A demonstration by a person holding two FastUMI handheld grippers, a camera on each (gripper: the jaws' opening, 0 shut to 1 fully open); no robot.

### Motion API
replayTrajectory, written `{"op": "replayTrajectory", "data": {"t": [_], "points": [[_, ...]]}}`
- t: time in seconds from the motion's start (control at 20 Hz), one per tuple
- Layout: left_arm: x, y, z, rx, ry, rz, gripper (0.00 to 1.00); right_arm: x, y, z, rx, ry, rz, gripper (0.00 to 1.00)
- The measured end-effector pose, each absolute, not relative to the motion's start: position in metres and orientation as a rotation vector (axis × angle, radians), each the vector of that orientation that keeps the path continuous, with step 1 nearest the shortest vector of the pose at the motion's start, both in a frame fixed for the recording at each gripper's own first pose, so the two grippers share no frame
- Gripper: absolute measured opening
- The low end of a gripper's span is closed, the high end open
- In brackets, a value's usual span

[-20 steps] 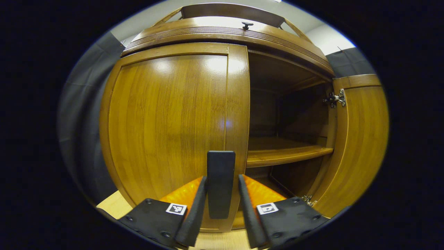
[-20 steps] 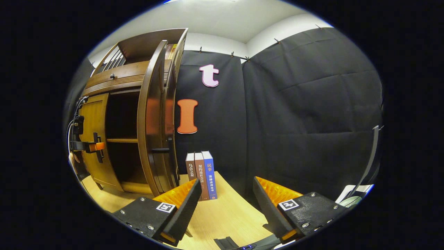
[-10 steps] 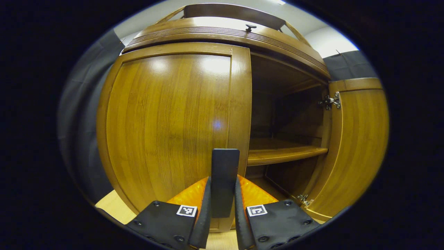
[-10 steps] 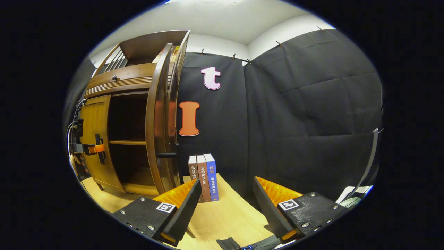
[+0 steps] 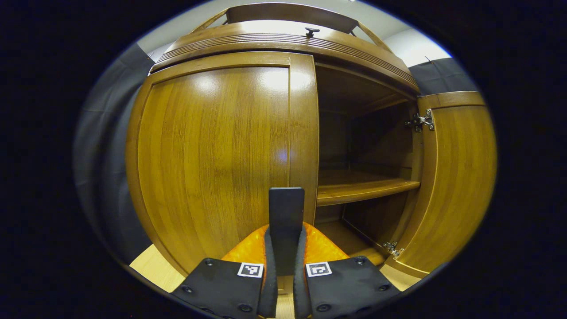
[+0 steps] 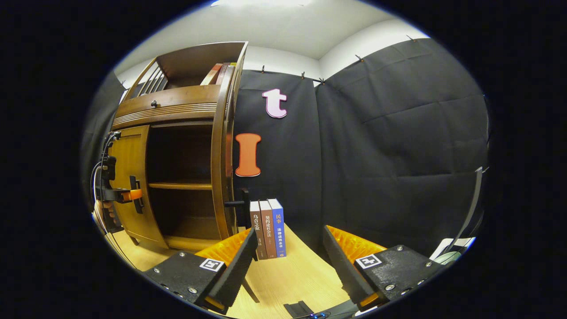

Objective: Open the right door of the double-door shoe cabinet with the right hand, and open the left door with the left hand.

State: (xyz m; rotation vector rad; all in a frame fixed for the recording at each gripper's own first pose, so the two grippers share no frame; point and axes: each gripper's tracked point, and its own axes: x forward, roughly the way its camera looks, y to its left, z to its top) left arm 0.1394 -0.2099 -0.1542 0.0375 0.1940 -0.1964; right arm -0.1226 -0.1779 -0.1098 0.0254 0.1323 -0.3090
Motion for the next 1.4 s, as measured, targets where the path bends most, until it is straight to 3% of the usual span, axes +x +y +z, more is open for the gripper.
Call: {"op": "replayTrajectory", "data": {"t": [0.2, 0.75, 1.4], "points": [[0.115, -0.207, -0.149, 0.036, 0.186, -0.252, 0.19, -0.125, -0.159, -0.100, 0.025, 0.116, -0.283, 0.92], [0.043, -0.173, -0.132, -0.019, 0.176, -0.365, 0.22, -0.111, -0.098, -0.092, 0.022, 0.116, -0.180, 0.92], [-0.009, -0.119, -0.119, -0.011, 0.159, -0.369, 0.22, -0.091, -0.037, -0.096, 0.010, 0.130, -0.080, 0.93]]}}
